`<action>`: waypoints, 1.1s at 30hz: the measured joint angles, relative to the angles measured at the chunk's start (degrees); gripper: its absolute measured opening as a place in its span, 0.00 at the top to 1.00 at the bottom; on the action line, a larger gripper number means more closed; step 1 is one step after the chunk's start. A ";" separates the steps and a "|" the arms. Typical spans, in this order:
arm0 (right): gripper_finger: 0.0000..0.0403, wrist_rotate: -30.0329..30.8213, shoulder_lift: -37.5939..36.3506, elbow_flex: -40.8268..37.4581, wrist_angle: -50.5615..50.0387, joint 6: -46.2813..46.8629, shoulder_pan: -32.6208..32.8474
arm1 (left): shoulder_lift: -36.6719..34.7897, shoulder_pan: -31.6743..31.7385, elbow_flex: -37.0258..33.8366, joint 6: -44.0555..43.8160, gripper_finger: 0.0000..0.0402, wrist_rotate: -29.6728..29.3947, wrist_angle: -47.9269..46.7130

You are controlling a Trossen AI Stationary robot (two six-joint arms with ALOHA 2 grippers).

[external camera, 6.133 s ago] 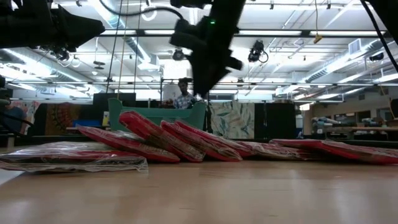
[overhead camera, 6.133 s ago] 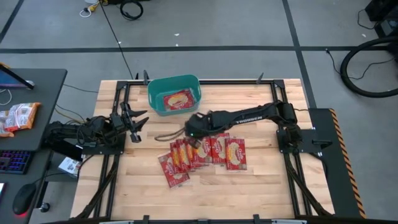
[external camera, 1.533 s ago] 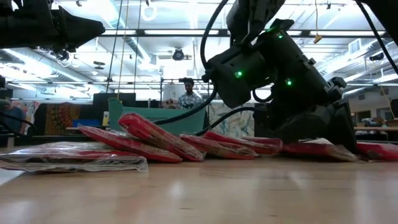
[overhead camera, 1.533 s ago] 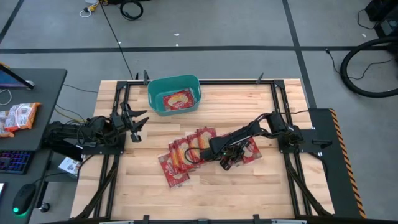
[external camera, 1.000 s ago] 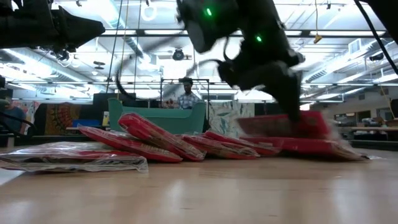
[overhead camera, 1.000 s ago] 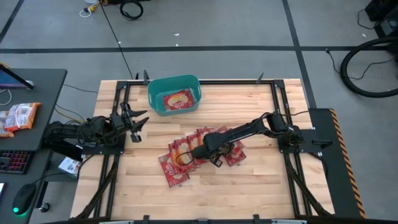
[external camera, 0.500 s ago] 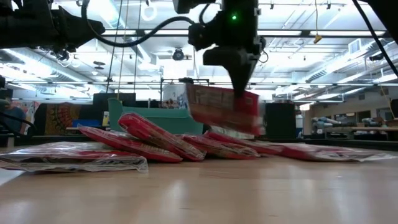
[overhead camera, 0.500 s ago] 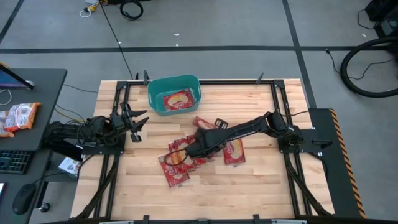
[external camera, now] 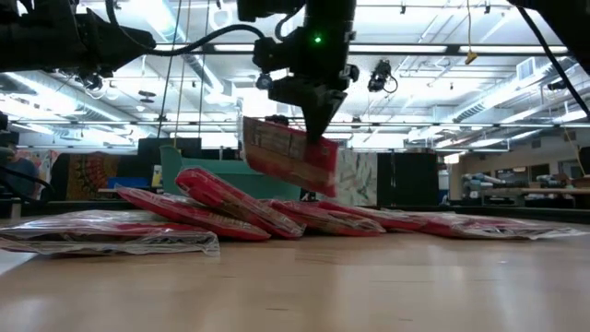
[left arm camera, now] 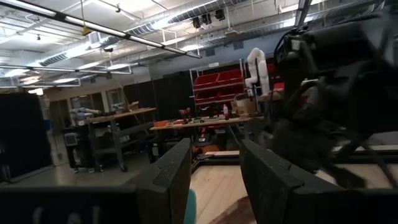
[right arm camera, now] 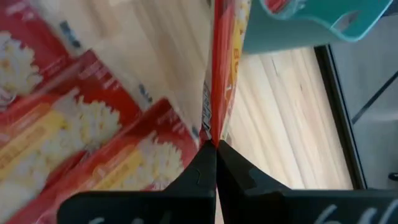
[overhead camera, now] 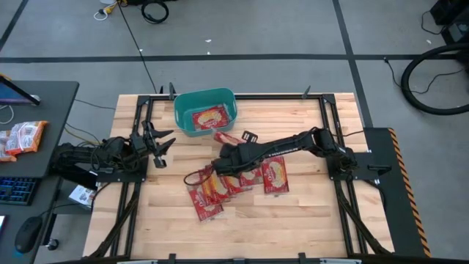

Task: Sort popcorn bags into baskets
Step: Put the red popcorn bag into the blue container

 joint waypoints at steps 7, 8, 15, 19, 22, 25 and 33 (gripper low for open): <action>0.99 0.89 0.02 5.29 3.35 -3.86 -3.21 | 0.02 -0.09 -0.07 -2.48 0.65 16.37 -0.49; 0.99 1.26 -0.05 6.02 4.52 -4.60 -3.65 | 0.01 -0.09 -0.05 -2.96 0.65 17.07 -0.35; 0.99 1.33 -0.04 8.35 18.06 -16.48 -6.18 | 0.00 -0.07 -0.06 -2.97 0.65 15.90 0.13; 0.99 4.97 -0.02 8.30 26.33 -24.51 -7.67 | 0.00 -0.07 -0.05 -1.54 0.65 15.79 0.08; 0.99 7.02 -0.02 8.29 30.18 -29.77 -9.36 | 0.00 -0.07 -0.07 -1.48 0.65 15.78 0.04; 0.99 7.04 -0.04 7.88 32.71 -34.50 -11.54 | 0.00 -0.04 -0.07 -1.46 0.65 15.35 0.02; 0.99 3.90 0.02 1.13 37.15 -35.90 -18.93 | 0.00 -0.06 -0.07 -1.33 0.65 12.65 0.03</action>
